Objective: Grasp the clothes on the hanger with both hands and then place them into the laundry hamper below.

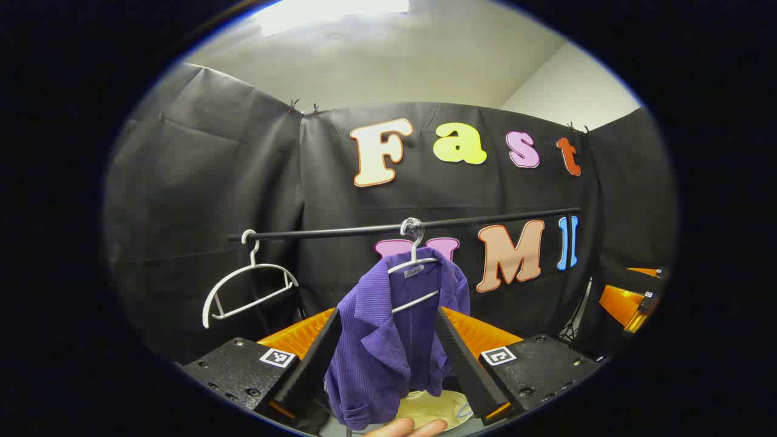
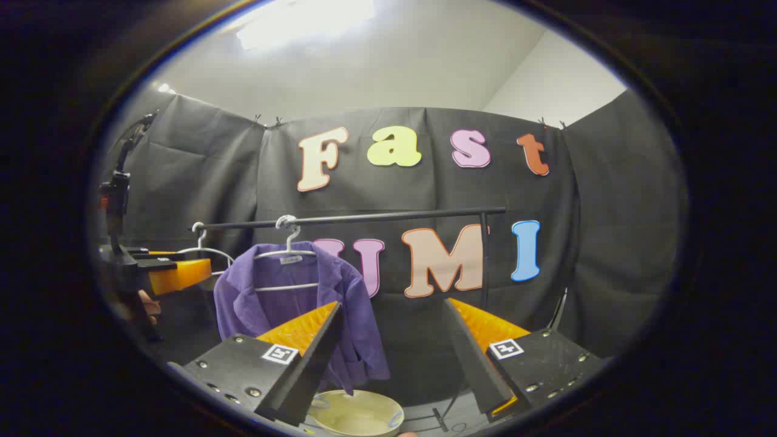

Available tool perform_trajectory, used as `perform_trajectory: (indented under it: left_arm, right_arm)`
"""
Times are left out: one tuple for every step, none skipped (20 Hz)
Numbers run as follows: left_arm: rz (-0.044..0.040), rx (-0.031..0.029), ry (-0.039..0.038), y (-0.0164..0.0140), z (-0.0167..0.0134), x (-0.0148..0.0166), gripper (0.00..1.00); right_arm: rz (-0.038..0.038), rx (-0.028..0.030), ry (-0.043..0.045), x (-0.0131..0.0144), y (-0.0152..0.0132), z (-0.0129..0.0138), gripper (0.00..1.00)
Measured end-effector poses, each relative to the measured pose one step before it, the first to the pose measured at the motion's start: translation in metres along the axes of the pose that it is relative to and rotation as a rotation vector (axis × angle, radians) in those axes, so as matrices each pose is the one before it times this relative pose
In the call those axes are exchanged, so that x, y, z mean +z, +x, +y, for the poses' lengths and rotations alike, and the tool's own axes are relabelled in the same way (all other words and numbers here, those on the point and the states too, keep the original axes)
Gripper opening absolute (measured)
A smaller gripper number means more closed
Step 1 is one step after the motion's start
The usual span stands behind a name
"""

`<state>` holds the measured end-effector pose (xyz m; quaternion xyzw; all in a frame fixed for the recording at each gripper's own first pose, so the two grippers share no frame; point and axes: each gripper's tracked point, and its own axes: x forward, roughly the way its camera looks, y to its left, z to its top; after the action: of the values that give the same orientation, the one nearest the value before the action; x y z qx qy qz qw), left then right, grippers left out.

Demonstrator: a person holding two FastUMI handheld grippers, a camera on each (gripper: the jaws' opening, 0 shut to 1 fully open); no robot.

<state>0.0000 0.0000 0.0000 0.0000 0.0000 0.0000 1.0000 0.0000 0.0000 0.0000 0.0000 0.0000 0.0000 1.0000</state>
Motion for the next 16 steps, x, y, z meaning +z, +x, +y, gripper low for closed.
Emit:
perform_trajectory:
  left_arm:
    - [-0.00049, 0.00495, 0.00887, -0.00317, -0.00037, 0.00020, 0.94]
    - [-0.00036, 0.00441, 0.00745, -0.00464, -0.00039, 0.00036, 0.96]
    - [0.00260, 0.00566, 0.00441, -0.00535, -0.00040, -0.00029, 0.95]
    - [0.00135, 0.00311, 0.00171, -0.00606, -0.00059, -0.00153, 0.94]
    - [0.00986, 0.00045, 0.00180, -0.00568, -0.00164, -0.00319, 0.94]
    - [0.00846, -0.00604, 0.00200, -0.00507, -0.00252, -0.00403, 0.94]
    - [0.00991, 0.00007, 0.00529, -0.00479, -0.00185, -0.00447, 0.94]
    - [0.00956, -0.00212, 0.00701, -0.00390, -0.00128, -0.00480, 0.94]
    - [0.00894, -0.00339, 0.00729, -0.00305, -0.00302, -0.00412, 0.94]
    - [0.00458, -0.00253, 0.00442, -0.00205, -0.00151, -0.00282, 0.94]
    - [0.00554, -0.00391, 0.00262, -0.00058, -0.00348, -0.00397, 0.94]
    - [0.00897, -0.00328, 0.00007, 0.00017, -0.00101, -0.00362, 0.94]
    - [0.00275, -0.00282, 0.00070, 0.00146, -0.00145, -0.00330, 0.94]
    - [-0.00472, 0.00158, 0.00185, 0.00208, -0.00066, -0.00154, 0.95]
    - [-0.00671, 0.00308, 0.00388, 0.00089, -0.00087, -0.00053, 0.94]
    - [-0.00700, 0.00454, 0.00358, 0.00253, 0.00042, -0.00085, 0.94]
  right_arm:
    - [-0.00418, -0.00982, 0.02865, -0.00032, -0.00059, -0.00494, 0.98]
    - [-0.00398, -0.00125, 0.03601, 0.00105, -0.00002, -0.00303, 0.98]
    - [-0.00296, 0.00714, 0.02856, 0.00074, -0.00234, 0.00058, 0.98]
    - [0.00201, 0.00350, 0.01129, -0.00036, -0.00137, -0.00092, 0.98]
    - [0.00433, 0.00023, -0.01053, -0.00229, -0.00215, -0.00365, 0.99]
    - [0.00608, -0.00223, -0.02798, -0.00345, -0.00250, -0.00428, 0.98]
    - [0.00601, -0.00257, -0.03778, -0.00281, -0.00274, -0.00353, 0.98]
    - [0.00373, -0.00660, -0.03709, -0.00309, -0.00400, -0.00431, 1.00]
    - [0.00066, -0.00368, -0.02932, -0.00321, -0.00466, -0.00235, 0.99]
    - [0.00879, 0.00354, -0.01704, -0.00377, -0.00314, -0.00136, 0.98]
    - [0.02055, 0.02199, -0.00670, -0.00866, -0.00399, 0.00422, 0.98]
    - [0.01037, 0.01810, 0.00008, -0.00435, -0.00151, 0.00386, 0.98]
    - [0.00913, 0.00202, 0.00539, -0.00277, -0.00093, -0.00214, 0.98]
    - [0.00078, -0.00267, 0.01044, -0.00033, 0.00094, -0.00095, 0.98]
    - [-0.00017, 0.00013, 0.01005, -0.00033, 0.00275, 0.00008, 0.98]
    - [-0.00300, -0.00521, 0.00668, -0.00125, 0.00345, 0.00098, 0.98]
